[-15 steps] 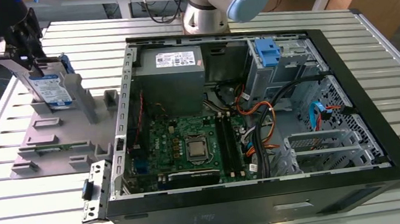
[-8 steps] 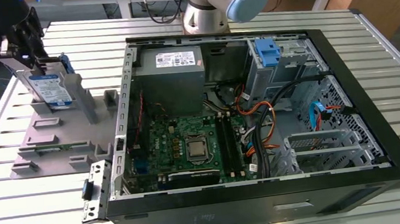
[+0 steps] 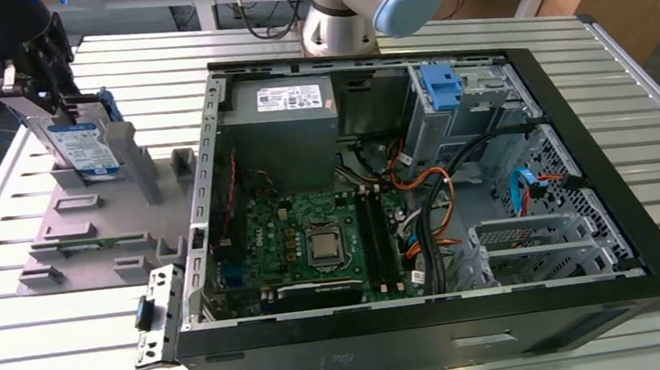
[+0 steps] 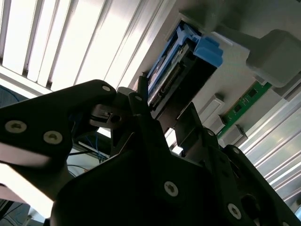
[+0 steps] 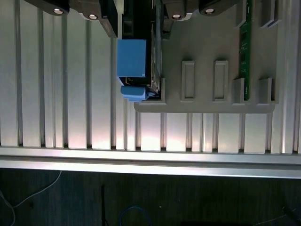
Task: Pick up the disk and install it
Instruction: 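Pick up the disk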
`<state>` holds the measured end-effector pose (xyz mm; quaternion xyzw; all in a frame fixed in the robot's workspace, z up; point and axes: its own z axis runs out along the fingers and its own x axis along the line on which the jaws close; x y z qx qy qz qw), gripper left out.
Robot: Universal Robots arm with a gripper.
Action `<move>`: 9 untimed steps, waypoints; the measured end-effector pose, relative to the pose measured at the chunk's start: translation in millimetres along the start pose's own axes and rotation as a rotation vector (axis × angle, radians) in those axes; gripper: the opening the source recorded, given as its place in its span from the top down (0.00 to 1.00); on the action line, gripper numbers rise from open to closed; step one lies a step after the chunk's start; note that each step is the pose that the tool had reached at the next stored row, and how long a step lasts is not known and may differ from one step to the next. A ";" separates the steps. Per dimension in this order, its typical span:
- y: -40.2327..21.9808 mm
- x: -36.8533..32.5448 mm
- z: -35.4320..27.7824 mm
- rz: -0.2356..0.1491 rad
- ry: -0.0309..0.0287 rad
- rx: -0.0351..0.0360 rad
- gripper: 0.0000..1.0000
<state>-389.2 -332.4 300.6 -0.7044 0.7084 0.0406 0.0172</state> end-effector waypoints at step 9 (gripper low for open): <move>-0.1 0.0 0.1 0.000 0.0000 0.0000 0.65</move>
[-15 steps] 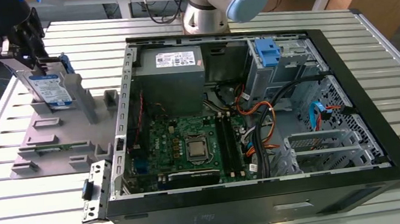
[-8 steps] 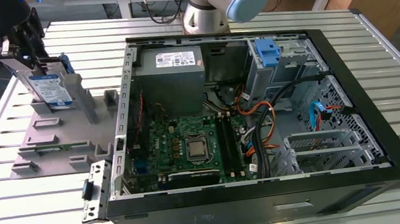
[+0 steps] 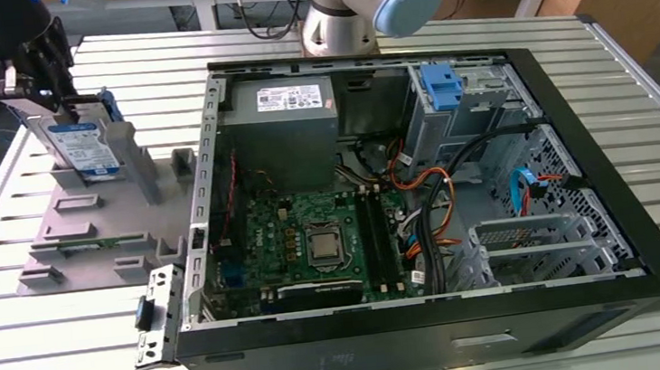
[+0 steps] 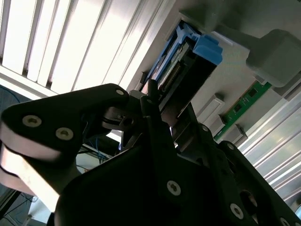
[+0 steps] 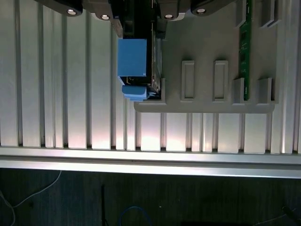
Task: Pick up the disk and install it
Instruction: 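Pick up the disk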
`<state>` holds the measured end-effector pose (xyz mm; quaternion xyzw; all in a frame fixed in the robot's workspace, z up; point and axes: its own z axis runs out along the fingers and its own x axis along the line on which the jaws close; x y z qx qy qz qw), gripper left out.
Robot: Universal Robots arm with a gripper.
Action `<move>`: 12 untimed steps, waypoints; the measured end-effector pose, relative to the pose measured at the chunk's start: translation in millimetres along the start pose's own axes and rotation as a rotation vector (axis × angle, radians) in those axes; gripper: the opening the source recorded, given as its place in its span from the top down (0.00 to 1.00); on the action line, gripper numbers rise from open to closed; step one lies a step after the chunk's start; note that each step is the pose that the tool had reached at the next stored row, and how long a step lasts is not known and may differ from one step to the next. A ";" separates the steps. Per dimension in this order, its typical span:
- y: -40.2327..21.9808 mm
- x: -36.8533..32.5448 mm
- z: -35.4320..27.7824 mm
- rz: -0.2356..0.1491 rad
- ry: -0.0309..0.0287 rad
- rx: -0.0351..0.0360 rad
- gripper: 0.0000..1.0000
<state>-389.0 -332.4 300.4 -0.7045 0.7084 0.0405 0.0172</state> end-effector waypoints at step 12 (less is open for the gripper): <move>-0.2 0.0 -0.4 0.000 0.0000 0.0002 0.65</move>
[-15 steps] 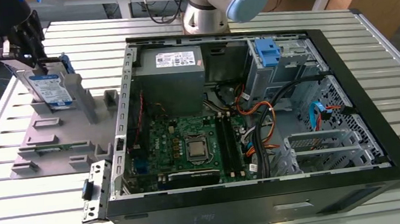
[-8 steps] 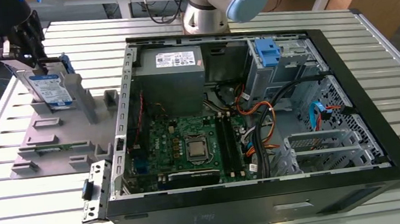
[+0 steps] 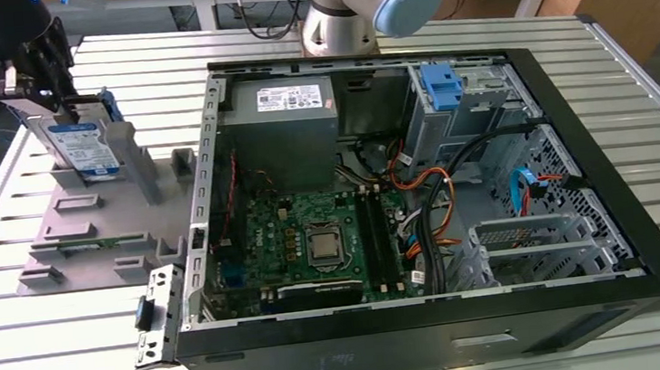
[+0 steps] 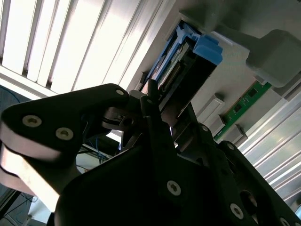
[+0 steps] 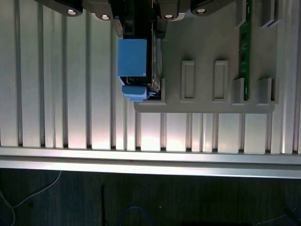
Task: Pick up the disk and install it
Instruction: 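Pick up the disk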
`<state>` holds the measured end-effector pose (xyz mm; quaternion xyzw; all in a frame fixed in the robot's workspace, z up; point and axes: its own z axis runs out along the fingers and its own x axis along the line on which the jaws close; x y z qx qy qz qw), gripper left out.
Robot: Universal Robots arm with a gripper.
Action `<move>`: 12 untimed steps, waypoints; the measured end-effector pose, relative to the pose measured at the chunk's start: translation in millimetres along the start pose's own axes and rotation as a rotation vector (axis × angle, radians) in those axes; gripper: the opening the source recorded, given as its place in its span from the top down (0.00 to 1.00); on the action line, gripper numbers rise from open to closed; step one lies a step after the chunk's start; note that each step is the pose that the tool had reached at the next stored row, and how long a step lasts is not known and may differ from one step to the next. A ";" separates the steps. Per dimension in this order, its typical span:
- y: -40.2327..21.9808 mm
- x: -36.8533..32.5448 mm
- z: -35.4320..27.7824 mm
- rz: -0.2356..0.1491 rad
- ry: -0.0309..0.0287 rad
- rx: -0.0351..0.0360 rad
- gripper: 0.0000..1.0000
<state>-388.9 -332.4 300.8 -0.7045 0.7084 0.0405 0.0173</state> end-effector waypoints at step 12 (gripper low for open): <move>0.2 -0.3 -4.2 0.000 0.0080 0.0000 0.65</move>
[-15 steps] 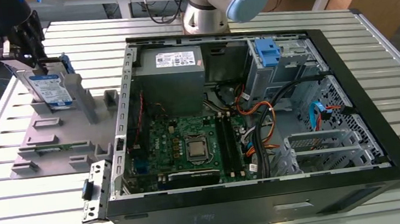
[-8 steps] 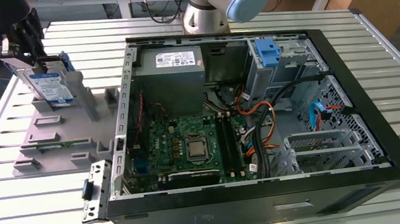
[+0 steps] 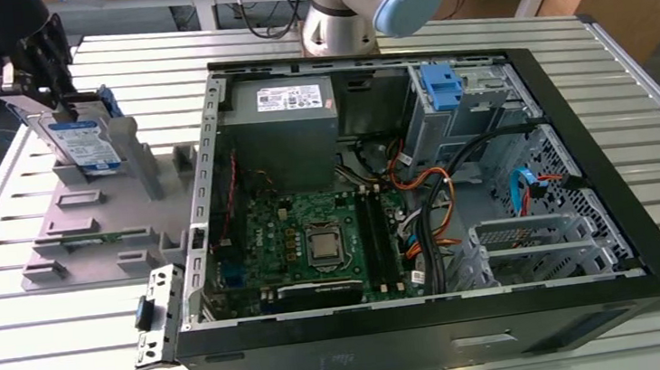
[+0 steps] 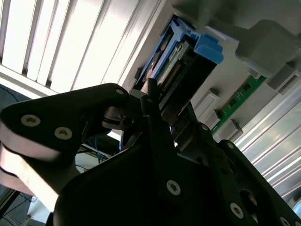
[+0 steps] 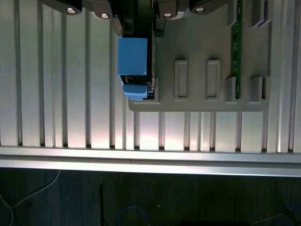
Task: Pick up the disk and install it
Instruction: 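Pick up the disk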
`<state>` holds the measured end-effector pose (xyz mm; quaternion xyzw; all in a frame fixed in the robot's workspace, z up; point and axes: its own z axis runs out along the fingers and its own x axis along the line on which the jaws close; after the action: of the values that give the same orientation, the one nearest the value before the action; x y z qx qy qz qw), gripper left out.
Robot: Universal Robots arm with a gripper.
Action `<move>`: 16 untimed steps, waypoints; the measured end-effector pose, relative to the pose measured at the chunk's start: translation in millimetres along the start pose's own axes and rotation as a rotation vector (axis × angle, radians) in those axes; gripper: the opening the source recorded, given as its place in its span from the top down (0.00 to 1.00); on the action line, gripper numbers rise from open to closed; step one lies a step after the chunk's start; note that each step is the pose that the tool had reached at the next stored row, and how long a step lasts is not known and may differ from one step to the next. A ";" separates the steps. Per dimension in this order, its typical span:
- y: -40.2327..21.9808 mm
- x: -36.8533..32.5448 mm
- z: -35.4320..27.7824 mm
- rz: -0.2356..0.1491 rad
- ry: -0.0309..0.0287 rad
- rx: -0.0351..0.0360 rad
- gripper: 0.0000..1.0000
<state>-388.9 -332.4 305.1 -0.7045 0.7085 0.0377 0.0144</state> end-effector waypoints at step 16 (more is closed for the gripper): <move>-0.2 0.2 2.5 0.000 0.0005 0.0001 0.51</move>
<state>-388.8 -332.4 302.5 -0.7045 0.7085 0.0375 0.0143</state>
